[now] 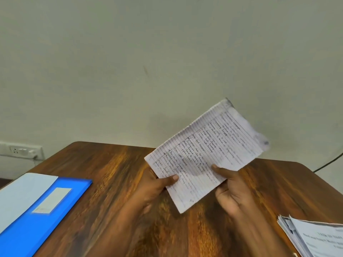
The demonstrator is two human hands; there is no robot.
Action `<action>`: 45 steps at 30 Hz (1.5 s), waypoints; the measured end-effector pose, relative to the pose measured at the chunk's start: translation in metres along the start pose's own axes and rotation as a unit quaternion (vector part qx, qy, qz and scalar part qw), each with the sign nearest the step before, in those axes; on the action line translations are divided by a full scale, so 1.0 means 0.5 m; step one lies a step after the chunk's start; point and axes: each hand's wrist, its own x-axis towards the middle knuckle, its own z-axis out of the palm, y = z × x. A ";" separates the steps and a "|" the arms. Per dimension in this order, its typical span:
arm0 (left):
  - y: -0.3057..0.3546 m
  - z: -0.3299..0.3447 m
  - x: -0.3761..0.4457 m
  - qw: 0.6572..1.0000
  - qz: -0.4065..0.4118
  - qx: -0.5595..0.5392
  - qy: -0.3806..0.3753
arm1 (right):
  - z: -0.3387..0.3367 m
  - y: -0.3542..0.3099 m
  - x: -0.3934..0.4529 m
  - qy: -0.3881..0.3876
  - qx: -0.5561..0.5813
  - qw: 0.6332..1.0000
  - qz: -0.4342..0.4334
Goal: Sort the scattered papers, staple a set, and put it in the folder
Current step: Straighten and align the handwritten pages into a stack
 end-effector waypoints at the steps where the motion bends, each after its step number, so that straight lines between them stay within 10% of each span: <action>1: 0.009 -0.013 0.002 0.999 0.007 0.040 -0.003 | -0.004 -0.017 0.004 0.012 -0.007 1.000 -0.020; 21: 0.083 -0.138 -0.008 0.933 0.054 0.355 -0.015 | -0.097 -0.109 0.030 -0.059 -0.423 0.904 -0.029; 33: 0.052 -0.124 -0.005 0.997 0.024 0.076 0.012 | -0.073 -0.058 0.024 -0.075 -0.320 0.938 -0.111; 45: -0.028 -0.141 0.013 0.993 0.011 0.108 0.042 | -0.098 -0.021 0.034 -0.044 -0.369 0.927 -0.041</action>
